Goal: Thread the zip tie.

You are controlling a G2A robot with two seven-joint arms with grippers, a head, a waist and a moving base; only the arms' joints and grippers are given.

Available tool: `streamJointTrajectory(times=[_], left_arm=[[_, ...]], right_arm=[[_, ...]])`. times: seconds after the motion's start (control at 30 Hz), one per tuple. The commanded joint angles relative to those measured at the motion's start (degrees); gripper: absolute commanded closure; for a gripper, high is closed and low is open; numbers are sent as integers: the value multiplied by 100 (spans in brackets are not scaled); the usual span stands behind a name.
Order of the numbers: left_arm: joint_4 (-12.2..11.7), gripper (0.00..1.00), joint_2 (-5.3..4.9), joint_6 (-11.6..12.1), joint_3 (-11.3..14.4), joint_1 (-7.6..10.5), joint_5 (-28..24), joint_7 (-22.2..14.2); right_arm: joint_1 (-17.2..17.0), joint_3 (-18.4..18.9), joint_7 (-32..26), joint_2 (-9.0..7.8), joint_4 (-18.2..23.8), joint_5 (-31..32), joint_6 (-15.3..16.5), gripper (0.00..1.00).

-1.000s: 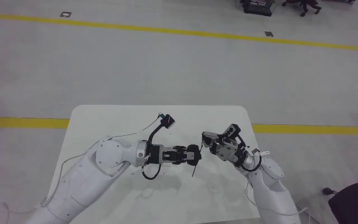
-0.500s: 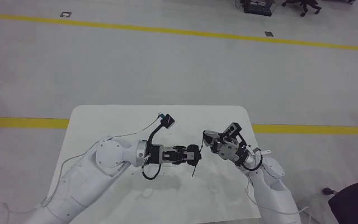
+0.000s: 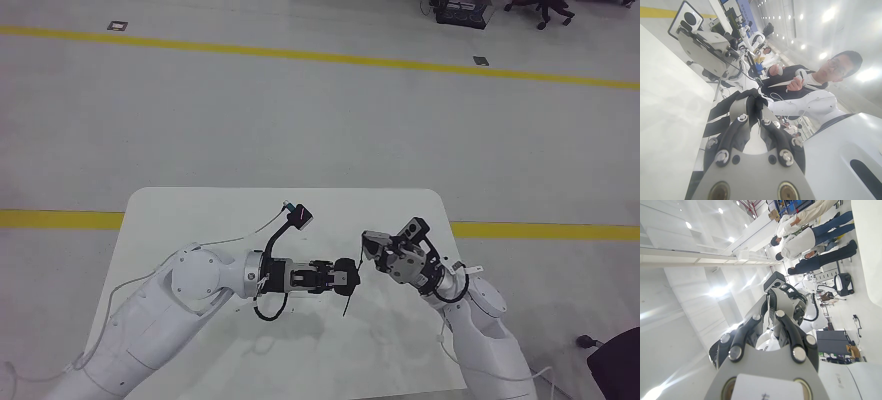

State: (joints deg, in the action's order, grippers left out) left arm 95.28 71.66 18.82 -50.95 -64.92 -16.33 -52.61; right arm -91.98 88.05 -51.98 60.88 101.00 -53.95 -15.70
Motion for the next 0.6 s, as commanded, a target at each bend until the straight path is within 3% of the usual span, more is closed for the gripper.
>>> streamJointTrajectory(times=[0.0,0.57], left_arm=[[0,100,0,0,0,0,0,0],[0,100,0,0,0,0,0,0]], right_arm=[[1,-11,5,-4,2,85,28,100],[21,-48,-126,-4,-7,-66,83,100]])
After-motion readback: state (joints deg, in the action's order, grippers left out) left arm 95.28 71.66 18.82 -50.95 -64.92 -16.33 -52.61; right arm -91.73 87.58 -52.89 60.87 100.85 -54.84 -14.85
